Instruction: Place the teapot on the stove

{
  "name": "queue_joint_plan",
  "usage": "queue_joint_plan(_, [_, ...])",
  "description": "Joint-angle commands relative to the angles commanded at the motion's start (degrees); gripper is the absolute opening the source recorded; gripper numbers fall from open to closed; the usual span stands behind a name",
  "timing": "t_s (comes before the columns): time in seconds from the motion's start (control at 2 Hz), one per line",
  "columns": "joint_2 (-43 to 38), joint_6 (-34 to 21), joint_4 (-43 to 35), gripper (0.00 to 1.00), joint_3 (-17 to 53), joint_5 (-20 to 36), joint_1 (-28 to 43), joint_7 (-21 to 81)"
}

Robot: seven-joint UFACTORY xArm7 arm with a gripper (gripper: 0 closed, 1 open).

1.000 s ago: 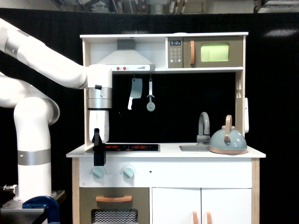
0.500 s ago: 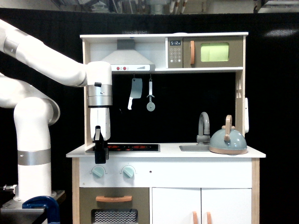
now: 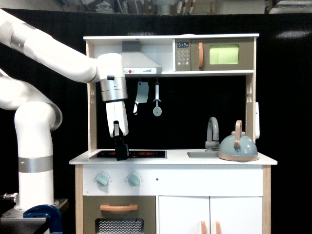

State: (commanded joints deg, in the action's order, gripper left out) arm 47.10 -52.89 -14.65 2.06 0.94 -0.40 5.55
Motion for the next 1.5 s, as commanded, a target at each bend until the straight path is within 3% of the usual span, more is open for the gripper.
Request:
queue_joint_plan(0.5, [-17.86, 4.50, -15.05, 1.00, 12.65, -1.03, 5.59, 28.28])
queue_joint_plan(1.0, [-40.88, -4.93, -41.97, 1.00, 22.97, 17.63, 14.28, 69.36])
queue_joint_plan(1.5, [-46.92, -10.92, -49.25, 1.00, 22.84, 25.43, 13.82, 75.90])
